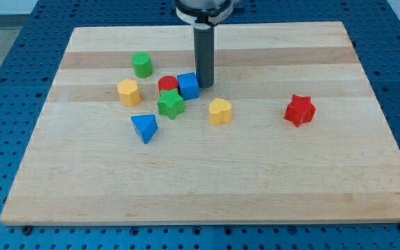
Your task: Move your arm towards bottom right
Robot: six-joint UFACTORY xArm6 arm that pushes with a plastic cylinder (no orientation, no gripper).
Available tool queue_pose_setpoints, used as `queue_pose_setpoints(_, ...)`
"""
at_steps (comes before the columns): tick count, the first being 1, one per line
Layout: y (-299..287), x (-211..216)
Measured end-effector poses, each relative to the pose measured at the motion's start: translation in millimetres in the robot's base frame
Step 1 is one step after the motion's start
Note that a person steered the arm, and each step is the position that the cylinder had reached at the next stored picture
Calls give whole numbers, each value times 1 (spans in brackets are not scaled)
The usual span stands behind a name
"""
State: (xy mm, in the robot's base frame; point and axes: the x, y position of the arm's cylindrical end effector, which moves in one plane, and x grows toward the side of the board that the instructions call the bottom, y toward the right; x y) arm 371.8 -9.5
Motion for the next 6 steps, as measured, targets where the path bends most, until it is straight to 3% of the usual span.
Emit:
queue_pose_setpoints(1,62,9)
queue_pose_setpoints(2,111,98)
queue_pose_setpoints(3,108,175)
queue_pose_setpoints(4,163,197)
queue_pose_setpoints(5,219,177)
queue_pose_setpoints(6,220,132)
